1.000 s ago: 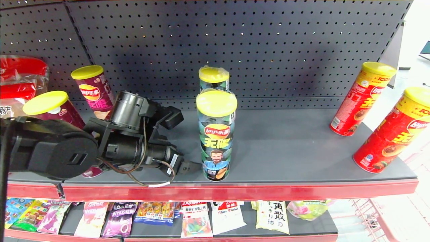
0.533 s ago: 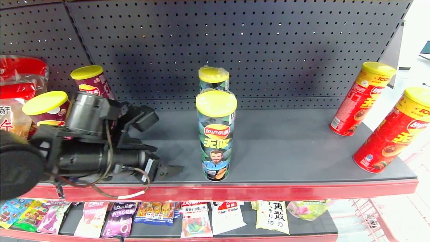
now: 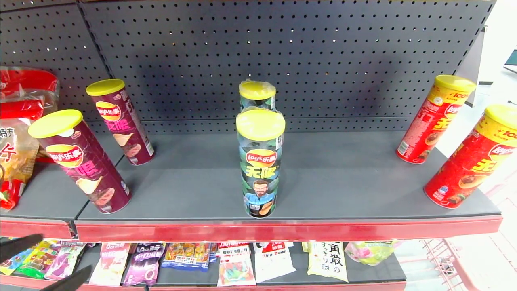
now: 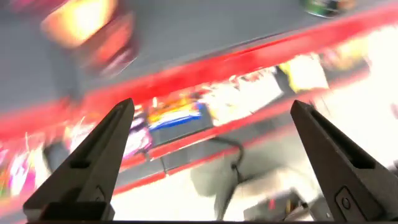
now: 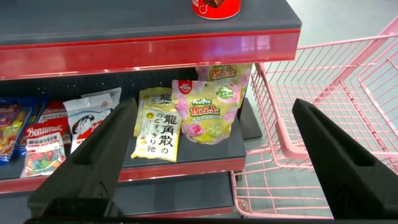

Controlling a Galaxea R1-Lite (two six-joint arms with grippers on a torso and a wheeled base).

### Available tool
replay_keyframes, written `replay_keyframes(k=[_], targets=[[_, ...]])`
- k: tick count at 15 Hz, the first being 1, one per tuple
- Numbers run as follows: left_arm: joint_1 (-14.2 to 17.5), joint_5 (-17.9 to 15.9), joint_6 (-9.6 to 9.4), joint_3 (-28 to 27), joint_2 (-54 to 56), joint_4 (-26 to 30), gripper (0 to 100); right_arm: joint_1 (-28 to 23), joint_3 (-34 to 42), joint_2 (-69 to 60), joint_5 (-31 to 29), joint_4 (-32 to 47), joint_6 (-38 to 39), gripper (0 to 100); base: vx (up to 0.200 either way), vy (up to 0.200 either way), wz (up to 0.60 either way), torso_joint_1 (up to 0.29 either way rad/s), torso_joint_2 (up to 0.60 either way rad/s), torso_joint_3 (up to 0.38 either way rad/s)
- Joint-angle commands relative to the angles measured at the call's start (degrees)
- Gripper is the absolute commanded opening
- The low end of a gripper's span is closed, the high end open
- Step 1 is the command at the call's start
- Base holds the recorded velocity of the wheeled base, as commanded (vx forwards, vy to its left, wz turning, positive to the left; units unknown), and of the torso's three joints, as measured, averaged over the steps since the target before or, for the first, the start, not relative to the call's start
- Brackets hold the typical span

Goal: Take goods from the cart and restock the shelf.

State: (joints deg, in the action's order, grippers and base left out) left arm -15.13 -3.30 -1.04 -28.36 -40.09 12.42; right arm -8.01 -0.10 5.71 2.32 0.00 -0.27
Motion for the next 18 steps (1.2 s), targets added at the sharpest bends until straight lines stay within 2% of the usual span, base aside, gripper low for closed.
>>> replay_keyframes(k=[1,3,4,5,6,7,8,9,10,11,12,13,14,18], targets=[[11.4,2.7,4.20,9.5,26.7,5.1,100,0.0,0.0,0.1,0.1,0.0,0.0,100,0.000,0.000,0.00,0.000,0.00,0.000],[11.6,3.5,3.32,14.5,36.0,5.2,100,0.0,0.0,0.1,0.0,0.0,0.0,100,0.000,0.000,0.00,0.000,0.00,0.000],[12.5,8.0,3.50,15.2,36.1,3.5,100,0.0,0.0,0.1,0.1,0.0,-0.1,100,0.000,0.000,0.00,0.000,0.00,0.000],[12.6,12.5,2.71,15.6,36.2,1.7,100,0.0,0.0,0.1,0.0,0.0,-0.1,100,0.000,0.000,0.00,0.000,0.00,0.000],[12.7,14.0,-0.55,16.9,36.2,1.6,100,0.0,0.0,0.1,0.1,0.0,-0.1,100,0.000,0.000,0.00,0.000,0.00,0.000],[12.7,14.3,-5.20,20.5,36.2,0.4,100,0.0,0.0,0.1,0.1,0.0,-0.1,100,0.000,0.000,0.00,0.000,0.00,0.000],[12.7,14.1,-7.05,22.2,36.2,-2.2,100,0.0,0.0,0.1,0.0,0.0,0.0,100,0.000,0.000,0.00,0.000,0.00,0.000],[11.8,10.9,-9.07,23.7,35.3,-6.7,100,0.0,0.0,0.1,0.0,0.0,0.0,100,0.000,0.000,0.00,0.000,0.00,0.000],[11.7,3.3,-3.27,24.7,35.6,-7.1,100,0.0,0.0,0.1,0.0,0.0,-0.1,100,0.000,0.000,0.00,0.000,0.00,0.000],[11.9,1.6,-0.55,26.2,35.8,-9.5,100,0.0,0.0,0.1,0.0,0.0,0.0,100,0.000,0.000,0.00,0.000,0.00,0.000],[13.3,3.1,-0.72,28.4,36.8,-13.3,100,0.0,0.0,0.1,0.0,0.0,0.0,100,0.000,0.000,0.00,0.000,0.00,0.000],[14.6,3.3,-0.46,28.4,38.2,-12.4,100,0.0,0.0,0.1,0.0,0.0,-0.1,100,0.000,0.000,0.00,0.000,0.00,0.000],[15.6,3.7,1.04,28.3,39.7,-12.1,100,0.3,0.0,0.2,0.2,0.0,-0.3,100,0.000,0.000,0.00,0.000,0.00,0.000],[15.5,3.8,1.12,28.3,40.1,-12.1,100,0.5,0.0,0.1,0.5,0.0,0.1,100,0.000,0.000,0.00,0.000,0.00,0.000]])
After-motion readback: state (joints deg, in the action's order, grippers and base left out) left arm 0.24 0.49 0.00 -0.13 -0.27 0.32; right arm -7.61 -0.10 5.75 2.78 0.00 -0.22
